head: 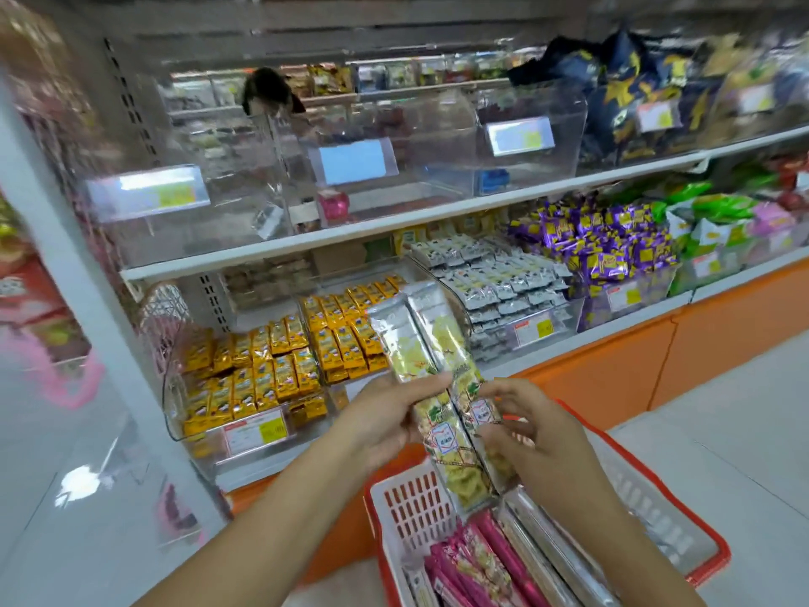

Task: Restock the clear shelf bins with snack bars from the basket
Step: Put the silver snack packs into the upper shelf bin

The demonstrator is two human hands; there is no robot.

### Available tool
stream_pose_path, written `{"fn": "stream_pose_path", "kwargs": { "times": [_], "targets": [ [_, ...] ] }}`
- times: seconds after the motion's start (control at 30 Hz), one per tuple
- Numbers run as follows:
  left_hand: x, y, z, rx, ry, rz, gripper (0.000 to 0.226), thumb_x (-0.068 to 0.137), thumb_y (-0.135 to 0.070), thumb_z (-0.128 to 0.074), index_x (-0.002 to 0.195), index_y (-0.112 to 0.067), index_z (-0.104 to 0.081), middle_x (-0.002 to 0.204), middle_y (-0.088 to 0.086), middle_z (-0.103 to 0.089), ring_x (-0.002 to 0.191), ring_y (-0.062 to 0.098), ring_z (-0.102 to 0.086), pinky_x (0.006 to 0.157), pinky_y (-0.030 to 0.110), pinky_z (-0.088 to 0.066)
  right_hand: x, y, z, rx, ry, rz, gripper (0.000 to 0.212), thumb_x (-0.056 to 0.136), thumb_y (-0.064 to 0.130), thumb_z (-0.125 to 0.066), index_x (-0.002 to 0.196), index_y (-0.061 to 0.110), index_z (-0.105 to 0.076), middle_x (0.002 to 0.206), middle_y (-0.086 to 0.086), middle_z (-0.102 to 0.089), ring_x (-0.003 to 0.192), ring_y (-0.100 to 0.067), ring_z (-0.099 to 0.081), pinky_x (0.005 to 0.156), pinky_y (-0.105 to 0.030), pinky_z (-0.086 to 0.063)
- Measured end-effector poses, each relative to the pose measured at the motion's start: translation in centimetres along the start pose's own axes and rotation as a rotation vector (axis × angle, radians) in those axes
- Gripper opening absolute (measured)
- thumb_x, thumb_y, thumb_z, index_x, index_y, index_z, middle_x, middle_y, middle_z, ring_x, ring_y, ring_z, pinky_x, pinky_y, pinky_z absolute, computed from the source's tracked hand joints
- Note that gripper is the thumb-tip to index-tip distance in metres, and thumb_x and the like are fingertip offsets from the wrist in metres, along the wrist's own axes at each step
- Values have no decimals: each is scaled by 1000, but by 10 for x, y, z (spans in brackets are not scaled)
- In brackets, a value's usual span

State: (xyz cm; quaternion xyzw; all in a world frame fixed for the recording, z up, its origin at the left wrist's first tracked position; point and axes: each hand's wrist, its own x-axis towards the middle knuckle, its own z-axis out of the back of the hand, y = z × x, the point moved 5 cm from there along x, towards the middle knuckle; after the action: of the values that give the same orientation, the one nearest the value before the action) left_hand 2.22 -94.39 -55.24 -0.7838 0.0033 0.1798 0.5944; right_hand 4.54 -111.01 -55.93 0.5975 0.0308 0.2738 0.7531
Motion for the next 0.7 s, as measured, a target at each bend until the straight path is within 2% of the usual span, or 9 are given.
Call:
{"fn": "stream_pose_path", "kwargs": {
  "times": [0.07,0.13,0.23,0.3,0.37,0.47,0.57,0.63,0.7],
  "targets": [
    [-1,-11,6,13,-100,-41,46,72,-14,-78,111,5,-61,93,16,-73,82,28,-70,79,43,-57,3,21,-13,-147,17,13,29,81,39,-72,101,43,-51,103,25,-58,95,2,-57,76,-16,-47],
    [-2,-21,12,6,-167,-57,62,67,-17,-83,119,4,-57,98,18,-72,91,34,-69,88,51,-53,6,40,-30,-382,35,40,53,71,55,-74,104,41,-35,106,25,-45,95,-1,-48,75,-17,-42],
    [-5,-37,18,-18,-190,-80,67,67,-17,-83,123,6,-53,90,15,-73,76,26,-70,77,42,-58,11,68,-48,-644,-52,199,57,75,52,-69,103,37,-23,103,15,-32,91,-6,-39,59,-14,-35],
    [-8,-50,22,-34,-209,-103,62,69,-16,-82,120,5,-55,82,12,-72,66,21,-69,65,34,-57,17,79,-53,-676,-87,264,51,74,46,-68,103,31,-29,100,10,-35,84,-10,-42,50,-15,-29],
    [-12,-60,27,-45,-218,-113,58,69,-16,-82,117,5,-58,83,11,-70,65,21,-66,63,33,-56,23,87,-57,-701,-105,313,53,69,43,-70,105,25,-35,98,7,-37,80,-14,-44,50,-16,-24],
    [-15,-72,30,-41,-167,-116,43,67,-18,-80,102,2,-66,91,14,-67,75,23,-64,68,33,-57,34,99,-58,-697,-87,282,53,69,41,-67,106,24,-33,100,7,-37,87,-16,-43,60,-27,-31],
    [-24,-90,27,-33,-28,-181,38,66,-23,-74,97,-2,-68,96,16,-66,85,25,-62,78,39,-59,48,110,-46,-481,34,163,49,71,36,-69,102,31,-30,100,7,-45,81,-16,-49,62,-29,-43],
    [-33,-107,28,-8,37,-260,29,72,-26,-67,92,-6,-68,82,9,-69,75,18,-66,73,33,-60,55,120,-38,-310,104,63,47,71,37,-71,100,32,-34,98,6,-52,65,-12,-53,55,-28,-46],
    [-44,-130,35,108,-23,-369,23,83,-31,-59,86,-10,-66,68,0,-70,64,11,-67,68,27,-59,71,136,-29,-247,162,-1,43,66,45,-68,97,34,-40,97,10,-54,61,-7,-51,53,-26,-43]
  ]
}}
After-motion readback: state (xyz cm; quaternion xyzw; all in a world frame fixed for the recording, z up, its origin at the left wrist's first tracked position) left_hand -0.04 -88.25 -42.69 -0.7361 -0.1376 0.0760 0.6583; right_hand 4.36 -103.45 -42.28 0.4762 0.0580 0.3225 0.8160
